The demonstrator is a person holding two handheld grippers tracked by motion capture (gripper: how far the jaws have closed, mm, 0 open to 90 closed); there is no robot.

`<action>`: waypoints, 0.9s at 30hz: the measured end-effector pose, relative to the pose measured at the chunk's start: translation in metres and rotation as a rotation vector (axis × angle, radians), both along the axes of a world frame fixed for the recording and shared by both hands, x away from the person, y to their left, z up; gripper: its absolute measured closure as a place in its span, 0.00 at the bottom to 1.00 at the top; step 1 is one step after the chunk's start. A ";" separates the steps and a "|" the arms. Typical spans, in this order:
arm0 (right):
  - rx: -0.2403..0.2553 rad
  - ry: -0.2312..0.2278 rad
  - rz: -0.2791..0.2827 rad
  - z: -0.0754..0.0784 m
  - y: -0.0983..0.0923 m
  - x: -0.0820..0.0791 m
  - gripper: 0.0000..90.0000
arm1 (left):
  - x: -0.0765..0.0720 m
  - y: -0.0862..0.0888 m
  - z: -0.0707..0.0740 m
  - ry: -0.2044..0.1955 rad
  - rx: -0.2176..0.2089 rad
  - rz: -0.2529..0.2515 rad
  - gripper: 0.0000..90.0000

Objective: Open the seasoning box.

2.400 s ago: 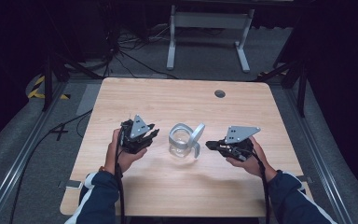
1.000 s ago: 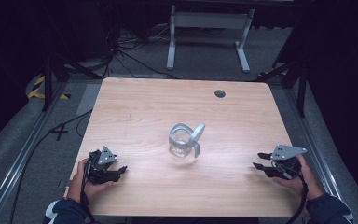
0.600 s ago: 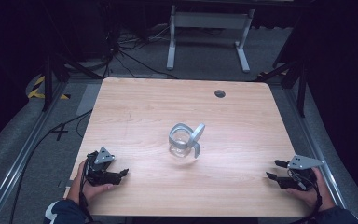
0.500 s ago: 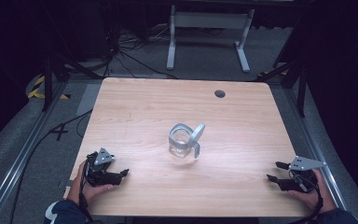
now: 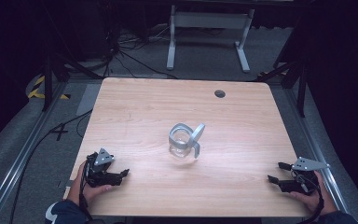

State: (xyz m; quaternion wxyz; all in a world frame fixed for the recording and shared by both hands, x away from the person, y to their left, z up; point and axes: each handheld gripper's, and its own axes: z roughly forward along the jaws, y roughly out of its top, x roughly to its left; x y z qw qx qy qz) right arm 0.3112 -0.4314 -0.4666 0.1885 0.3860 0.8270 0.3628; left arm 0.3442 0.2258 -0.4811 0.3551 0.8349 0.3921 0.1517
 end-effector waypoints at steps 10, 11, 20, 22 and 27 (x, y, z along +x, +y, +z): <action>0.002 0.001 -0.002 0.000 0.000 0.000 0.27 | 0.000 0.000 0.000 0.000 -0.001 0.003 0.18; 0.002 0.000 -0.001 0.000 0.000 0.000 0.27 | 0.000 0.000 0.000 0.000 0.000 0.001 0.18; 0.001 0.000 0.003 0.000 0.000 0.001 0.27 | 0.000 0.000 0.000 0.000 0.000 0.000 0.18; 0.001 0.000 0.003 0.000 0.000 0.001 0.27 | 0.000 0.000 0.000 0.000 0.001 0.002 0.18; 0.000 -0.002 0.005 0.000 0.000 0.001 0.27 | 0.000 0.000 -0.001 -0.007 -0.003 0.007 0.17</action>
